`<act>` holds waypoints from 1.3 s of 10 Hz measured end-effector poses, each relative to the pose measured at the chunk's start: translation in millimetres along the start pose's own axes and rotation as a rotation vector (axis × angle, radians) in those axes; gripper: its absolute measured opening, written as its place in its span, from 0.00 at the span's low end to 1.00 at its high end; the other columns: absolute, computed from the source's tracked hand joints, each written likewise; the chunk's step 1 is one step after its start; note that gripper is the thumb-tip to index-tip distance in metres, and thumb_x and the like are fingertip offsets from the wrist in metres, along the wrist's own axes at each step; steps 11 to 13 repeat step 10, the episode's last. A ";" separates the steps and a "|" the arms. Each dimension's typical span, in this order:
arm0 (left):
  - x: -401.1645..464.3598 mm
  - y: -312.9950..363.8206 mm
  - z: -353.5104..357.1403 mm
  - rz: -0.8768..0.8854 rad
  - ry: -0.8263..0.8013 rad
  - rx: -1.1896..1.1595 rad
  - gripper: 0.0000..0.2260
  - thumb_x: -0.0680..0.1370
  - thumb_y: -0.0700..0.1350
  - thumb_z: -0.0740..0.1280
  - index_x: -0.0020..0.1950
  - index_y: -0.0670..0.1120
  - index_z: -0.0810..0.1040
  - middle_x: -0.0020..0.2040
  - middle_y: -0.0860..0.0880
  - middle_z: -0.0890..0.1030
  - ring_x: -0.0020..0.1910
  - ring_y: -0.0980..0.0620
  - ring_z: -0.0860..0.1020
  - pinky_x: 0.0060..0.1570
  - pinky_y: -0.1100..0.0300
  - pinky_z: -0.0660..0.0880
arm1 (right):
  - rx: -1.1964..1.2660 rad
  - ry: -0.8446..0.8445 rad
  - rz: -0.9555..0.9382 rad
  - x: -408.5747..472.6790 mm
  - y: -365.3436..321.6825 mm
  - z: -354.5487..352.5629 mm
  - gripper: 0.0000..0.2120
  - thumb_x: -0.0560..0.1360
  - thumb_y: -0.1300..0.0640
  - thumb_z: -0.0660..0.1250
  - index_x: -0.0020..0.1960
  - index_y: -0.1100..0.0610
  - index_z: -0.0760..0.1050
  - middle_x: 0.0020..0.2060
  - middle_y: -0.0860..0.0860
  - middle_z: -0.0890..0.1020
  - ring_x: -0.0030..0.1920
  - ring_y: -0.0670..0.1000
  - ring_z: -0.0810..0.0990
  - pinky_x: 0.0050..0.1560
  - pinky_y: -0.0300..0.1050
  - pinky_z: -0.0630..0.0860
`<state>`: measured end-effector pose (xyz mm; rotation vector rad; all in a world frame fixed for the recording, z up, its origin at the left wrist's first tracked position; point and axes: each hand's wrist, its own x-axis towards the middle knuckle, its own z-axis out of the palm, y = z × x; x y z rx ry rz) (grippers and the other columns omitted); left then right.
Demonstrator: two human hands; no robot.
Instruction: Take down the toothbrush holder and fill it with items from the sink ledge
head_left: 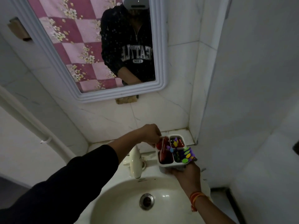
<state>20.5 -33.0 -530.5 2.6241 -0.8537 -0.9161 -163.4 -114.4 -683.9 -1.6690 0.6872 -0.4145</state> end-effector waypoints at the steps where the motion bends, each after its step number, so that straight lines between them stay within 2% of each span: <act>1: 12.9 9.6 -8.8 0.012 0.107 -0.210 0.12 0.76 0.38 0.66 0.57 0.43 0.85 0.47 0.44 0.86 0.38 0.54 0.83 0.35 0.68 0.81 | -0.024 0.047 -0.050 28.0 -15.8 -12.1 0.26 0.58 0.62 0.86 0.55 0.53 0.84 0.46 0.42 0.85 0.49 0.41 0.82 0.49 0.27 0.74; 2: 35.5 15.6 -7.4 -0.041 0.184 -0.394 0.13 0.75 0.35 0.63 0.53 0.40 0.86 0.41 0.43 0.83 0.35 0.52 0.79 0.33 0.64 0.78 | -0.043 0.044 -0.025 64.4 -31.1 -21.0 0.29 0.60 0.64 0.84 0.61 0.59 0.82 0.51 0.52 0.86 0.53 0.50 0.83 0.54 0.44 0.79; 3: 55.0 20.6 -2.0 -0.106 0.218 -0.537 0.12 0.74 0.33 0.62 0.50 0.34 0.84 0.38 0.42 0.78 0.34 0.49 0.76 0.32 0.64 0.74 | -0.024 0.056 0.000 96.1 -25.7 -26.1 0.36 0.57 0.69 0.83 0.64 0.58 0.79 0.52 0.49 0.85 0.57 0.53 0.83 0.58 0.50 0.80; 4: 65.1 27.4 -2.2 -0.135 0.271 -0.618 0.08 0.71 0.29 0.60 0.42 0.36 0.79 0.35 0.41 0.75 0.33 0.48 0.74 0.33 0.61 0.70 | -0.066 0.051 -0.001 115.7 -17.7 -27.8 0.40 0.56 0.65 0.85 0.66 0.58 0.78 0.58 0.54 0.85 0.59 0.56 0.83 0.59 0.51 0.81; 5: 79.3 24.8 1.5 -0.141 0.337 -0.698 0.11 0.64 0.32 0.60 0.40 0.32 0.80 0.33 0.40 0.74 0.38 0.45 0.74 0.40 0.56 0.68 | -0.083 0.058 -0.002 126.7 -19.1 -24.4 0.42 0.60 0.65 0.84 0.71 0.61 0.73 0.63 0.56 0.82 0.63 0.56 0.80 0.64 0.51 0.78; 6: 90.3 16.1 6.3 -0.157 0.330 -0.762 0.19 0.64 0.33 0.62 0.51 0.28 0.81 0.40 0.38 0.78 0.42 0.45 0.75 0.42 0.55 0.70 | -0.080 0.079 0.022 128.5 -25.6 -19.2 0.42 0.64 0.70 0.80 0.74 0.62 0.68 0.66 0.59 0.79 0.66 0.58 0.78 0.65 0.46 0.74; 7: 82.0 15.5 6.2 -0.159 0.338 -0.787 0.14 0.68 0.31 0.64 0.50 0.28 0.82 0.39 0.38 0.79 0.40 0.45 0.76 0.42 0.55 0.71 | -0.091 0.067 0.052 130.4 -23.1 -17.0 0.41 0.65 0.70 0.79 0.74 0.61 0.67 0.67 0.59 0.79 0.68 0.59 0.77 0.66 0.46 0.73; 8: 69.3 9.4 7.2 -0.151 0.319 -0.796 0.06 0.66 0.33 0.66 0.39 0.35 0.82 0.41 0.37 0.81 0.44 0.41 0.79 0.45 0.52 0.75 | -0.152 0.081 0.086 118.6 -30.5 -20.2 0.39 0.69 0.66 0.78 0.76 0.61 0.66 0.68 0.59 0.78 0.69 0.61 0.76 0.68 0.50 0.73; 9: 33.1 17.9 1.4 -0.096 0.352 -0.687 0.06 0.71 0.37 0.68 0.36 0.46 0.79 0.48 0.41 0.83 0.54 0.39 0.82 0.57 0.49 0.80 | -0.169 0.126 0.127 99.7 -32.3 -20.5 0.33 0.75 0.62 0.72 0.77 0.60 0.66 0.69 0.60 0.78 0.68 0.62 0.76 0.67 0.49 0.72; 10: -10.3 18.5 -7.8 -0.036 0.372 -0.569 0.11 0.77 0.39 0.66 0.57 0.43 0.84 0.60 0.43 0.81 0.63 0.43 0.79 0.63 0.54 0.76 | -0.156 0.098 0.204 67.1 -54.7 -18.8 0.21 0.78 0.56 0.69 0.69 0.61 0.76 0.66 0.59 0.80 0.65 0.61 0.78 0.65 0.46 0.73; 13: -10.3 18.5 -7.8 -0.036 0.372 -0.569 0.11 0.77 0.39 0.66 0.57 0.43 0.84 0.60 0.43 0.81 0.63 0.43 0.79 0.63 0.54 0.76 | -0.156 0.098 0.204 67.1 -54.7 -18.8 0.21 0.78 0.56 0.69 0.69 0.61 0.76 0.66 0.59 0.80 0.65 0.61 0.78 0.65 0.46 0.73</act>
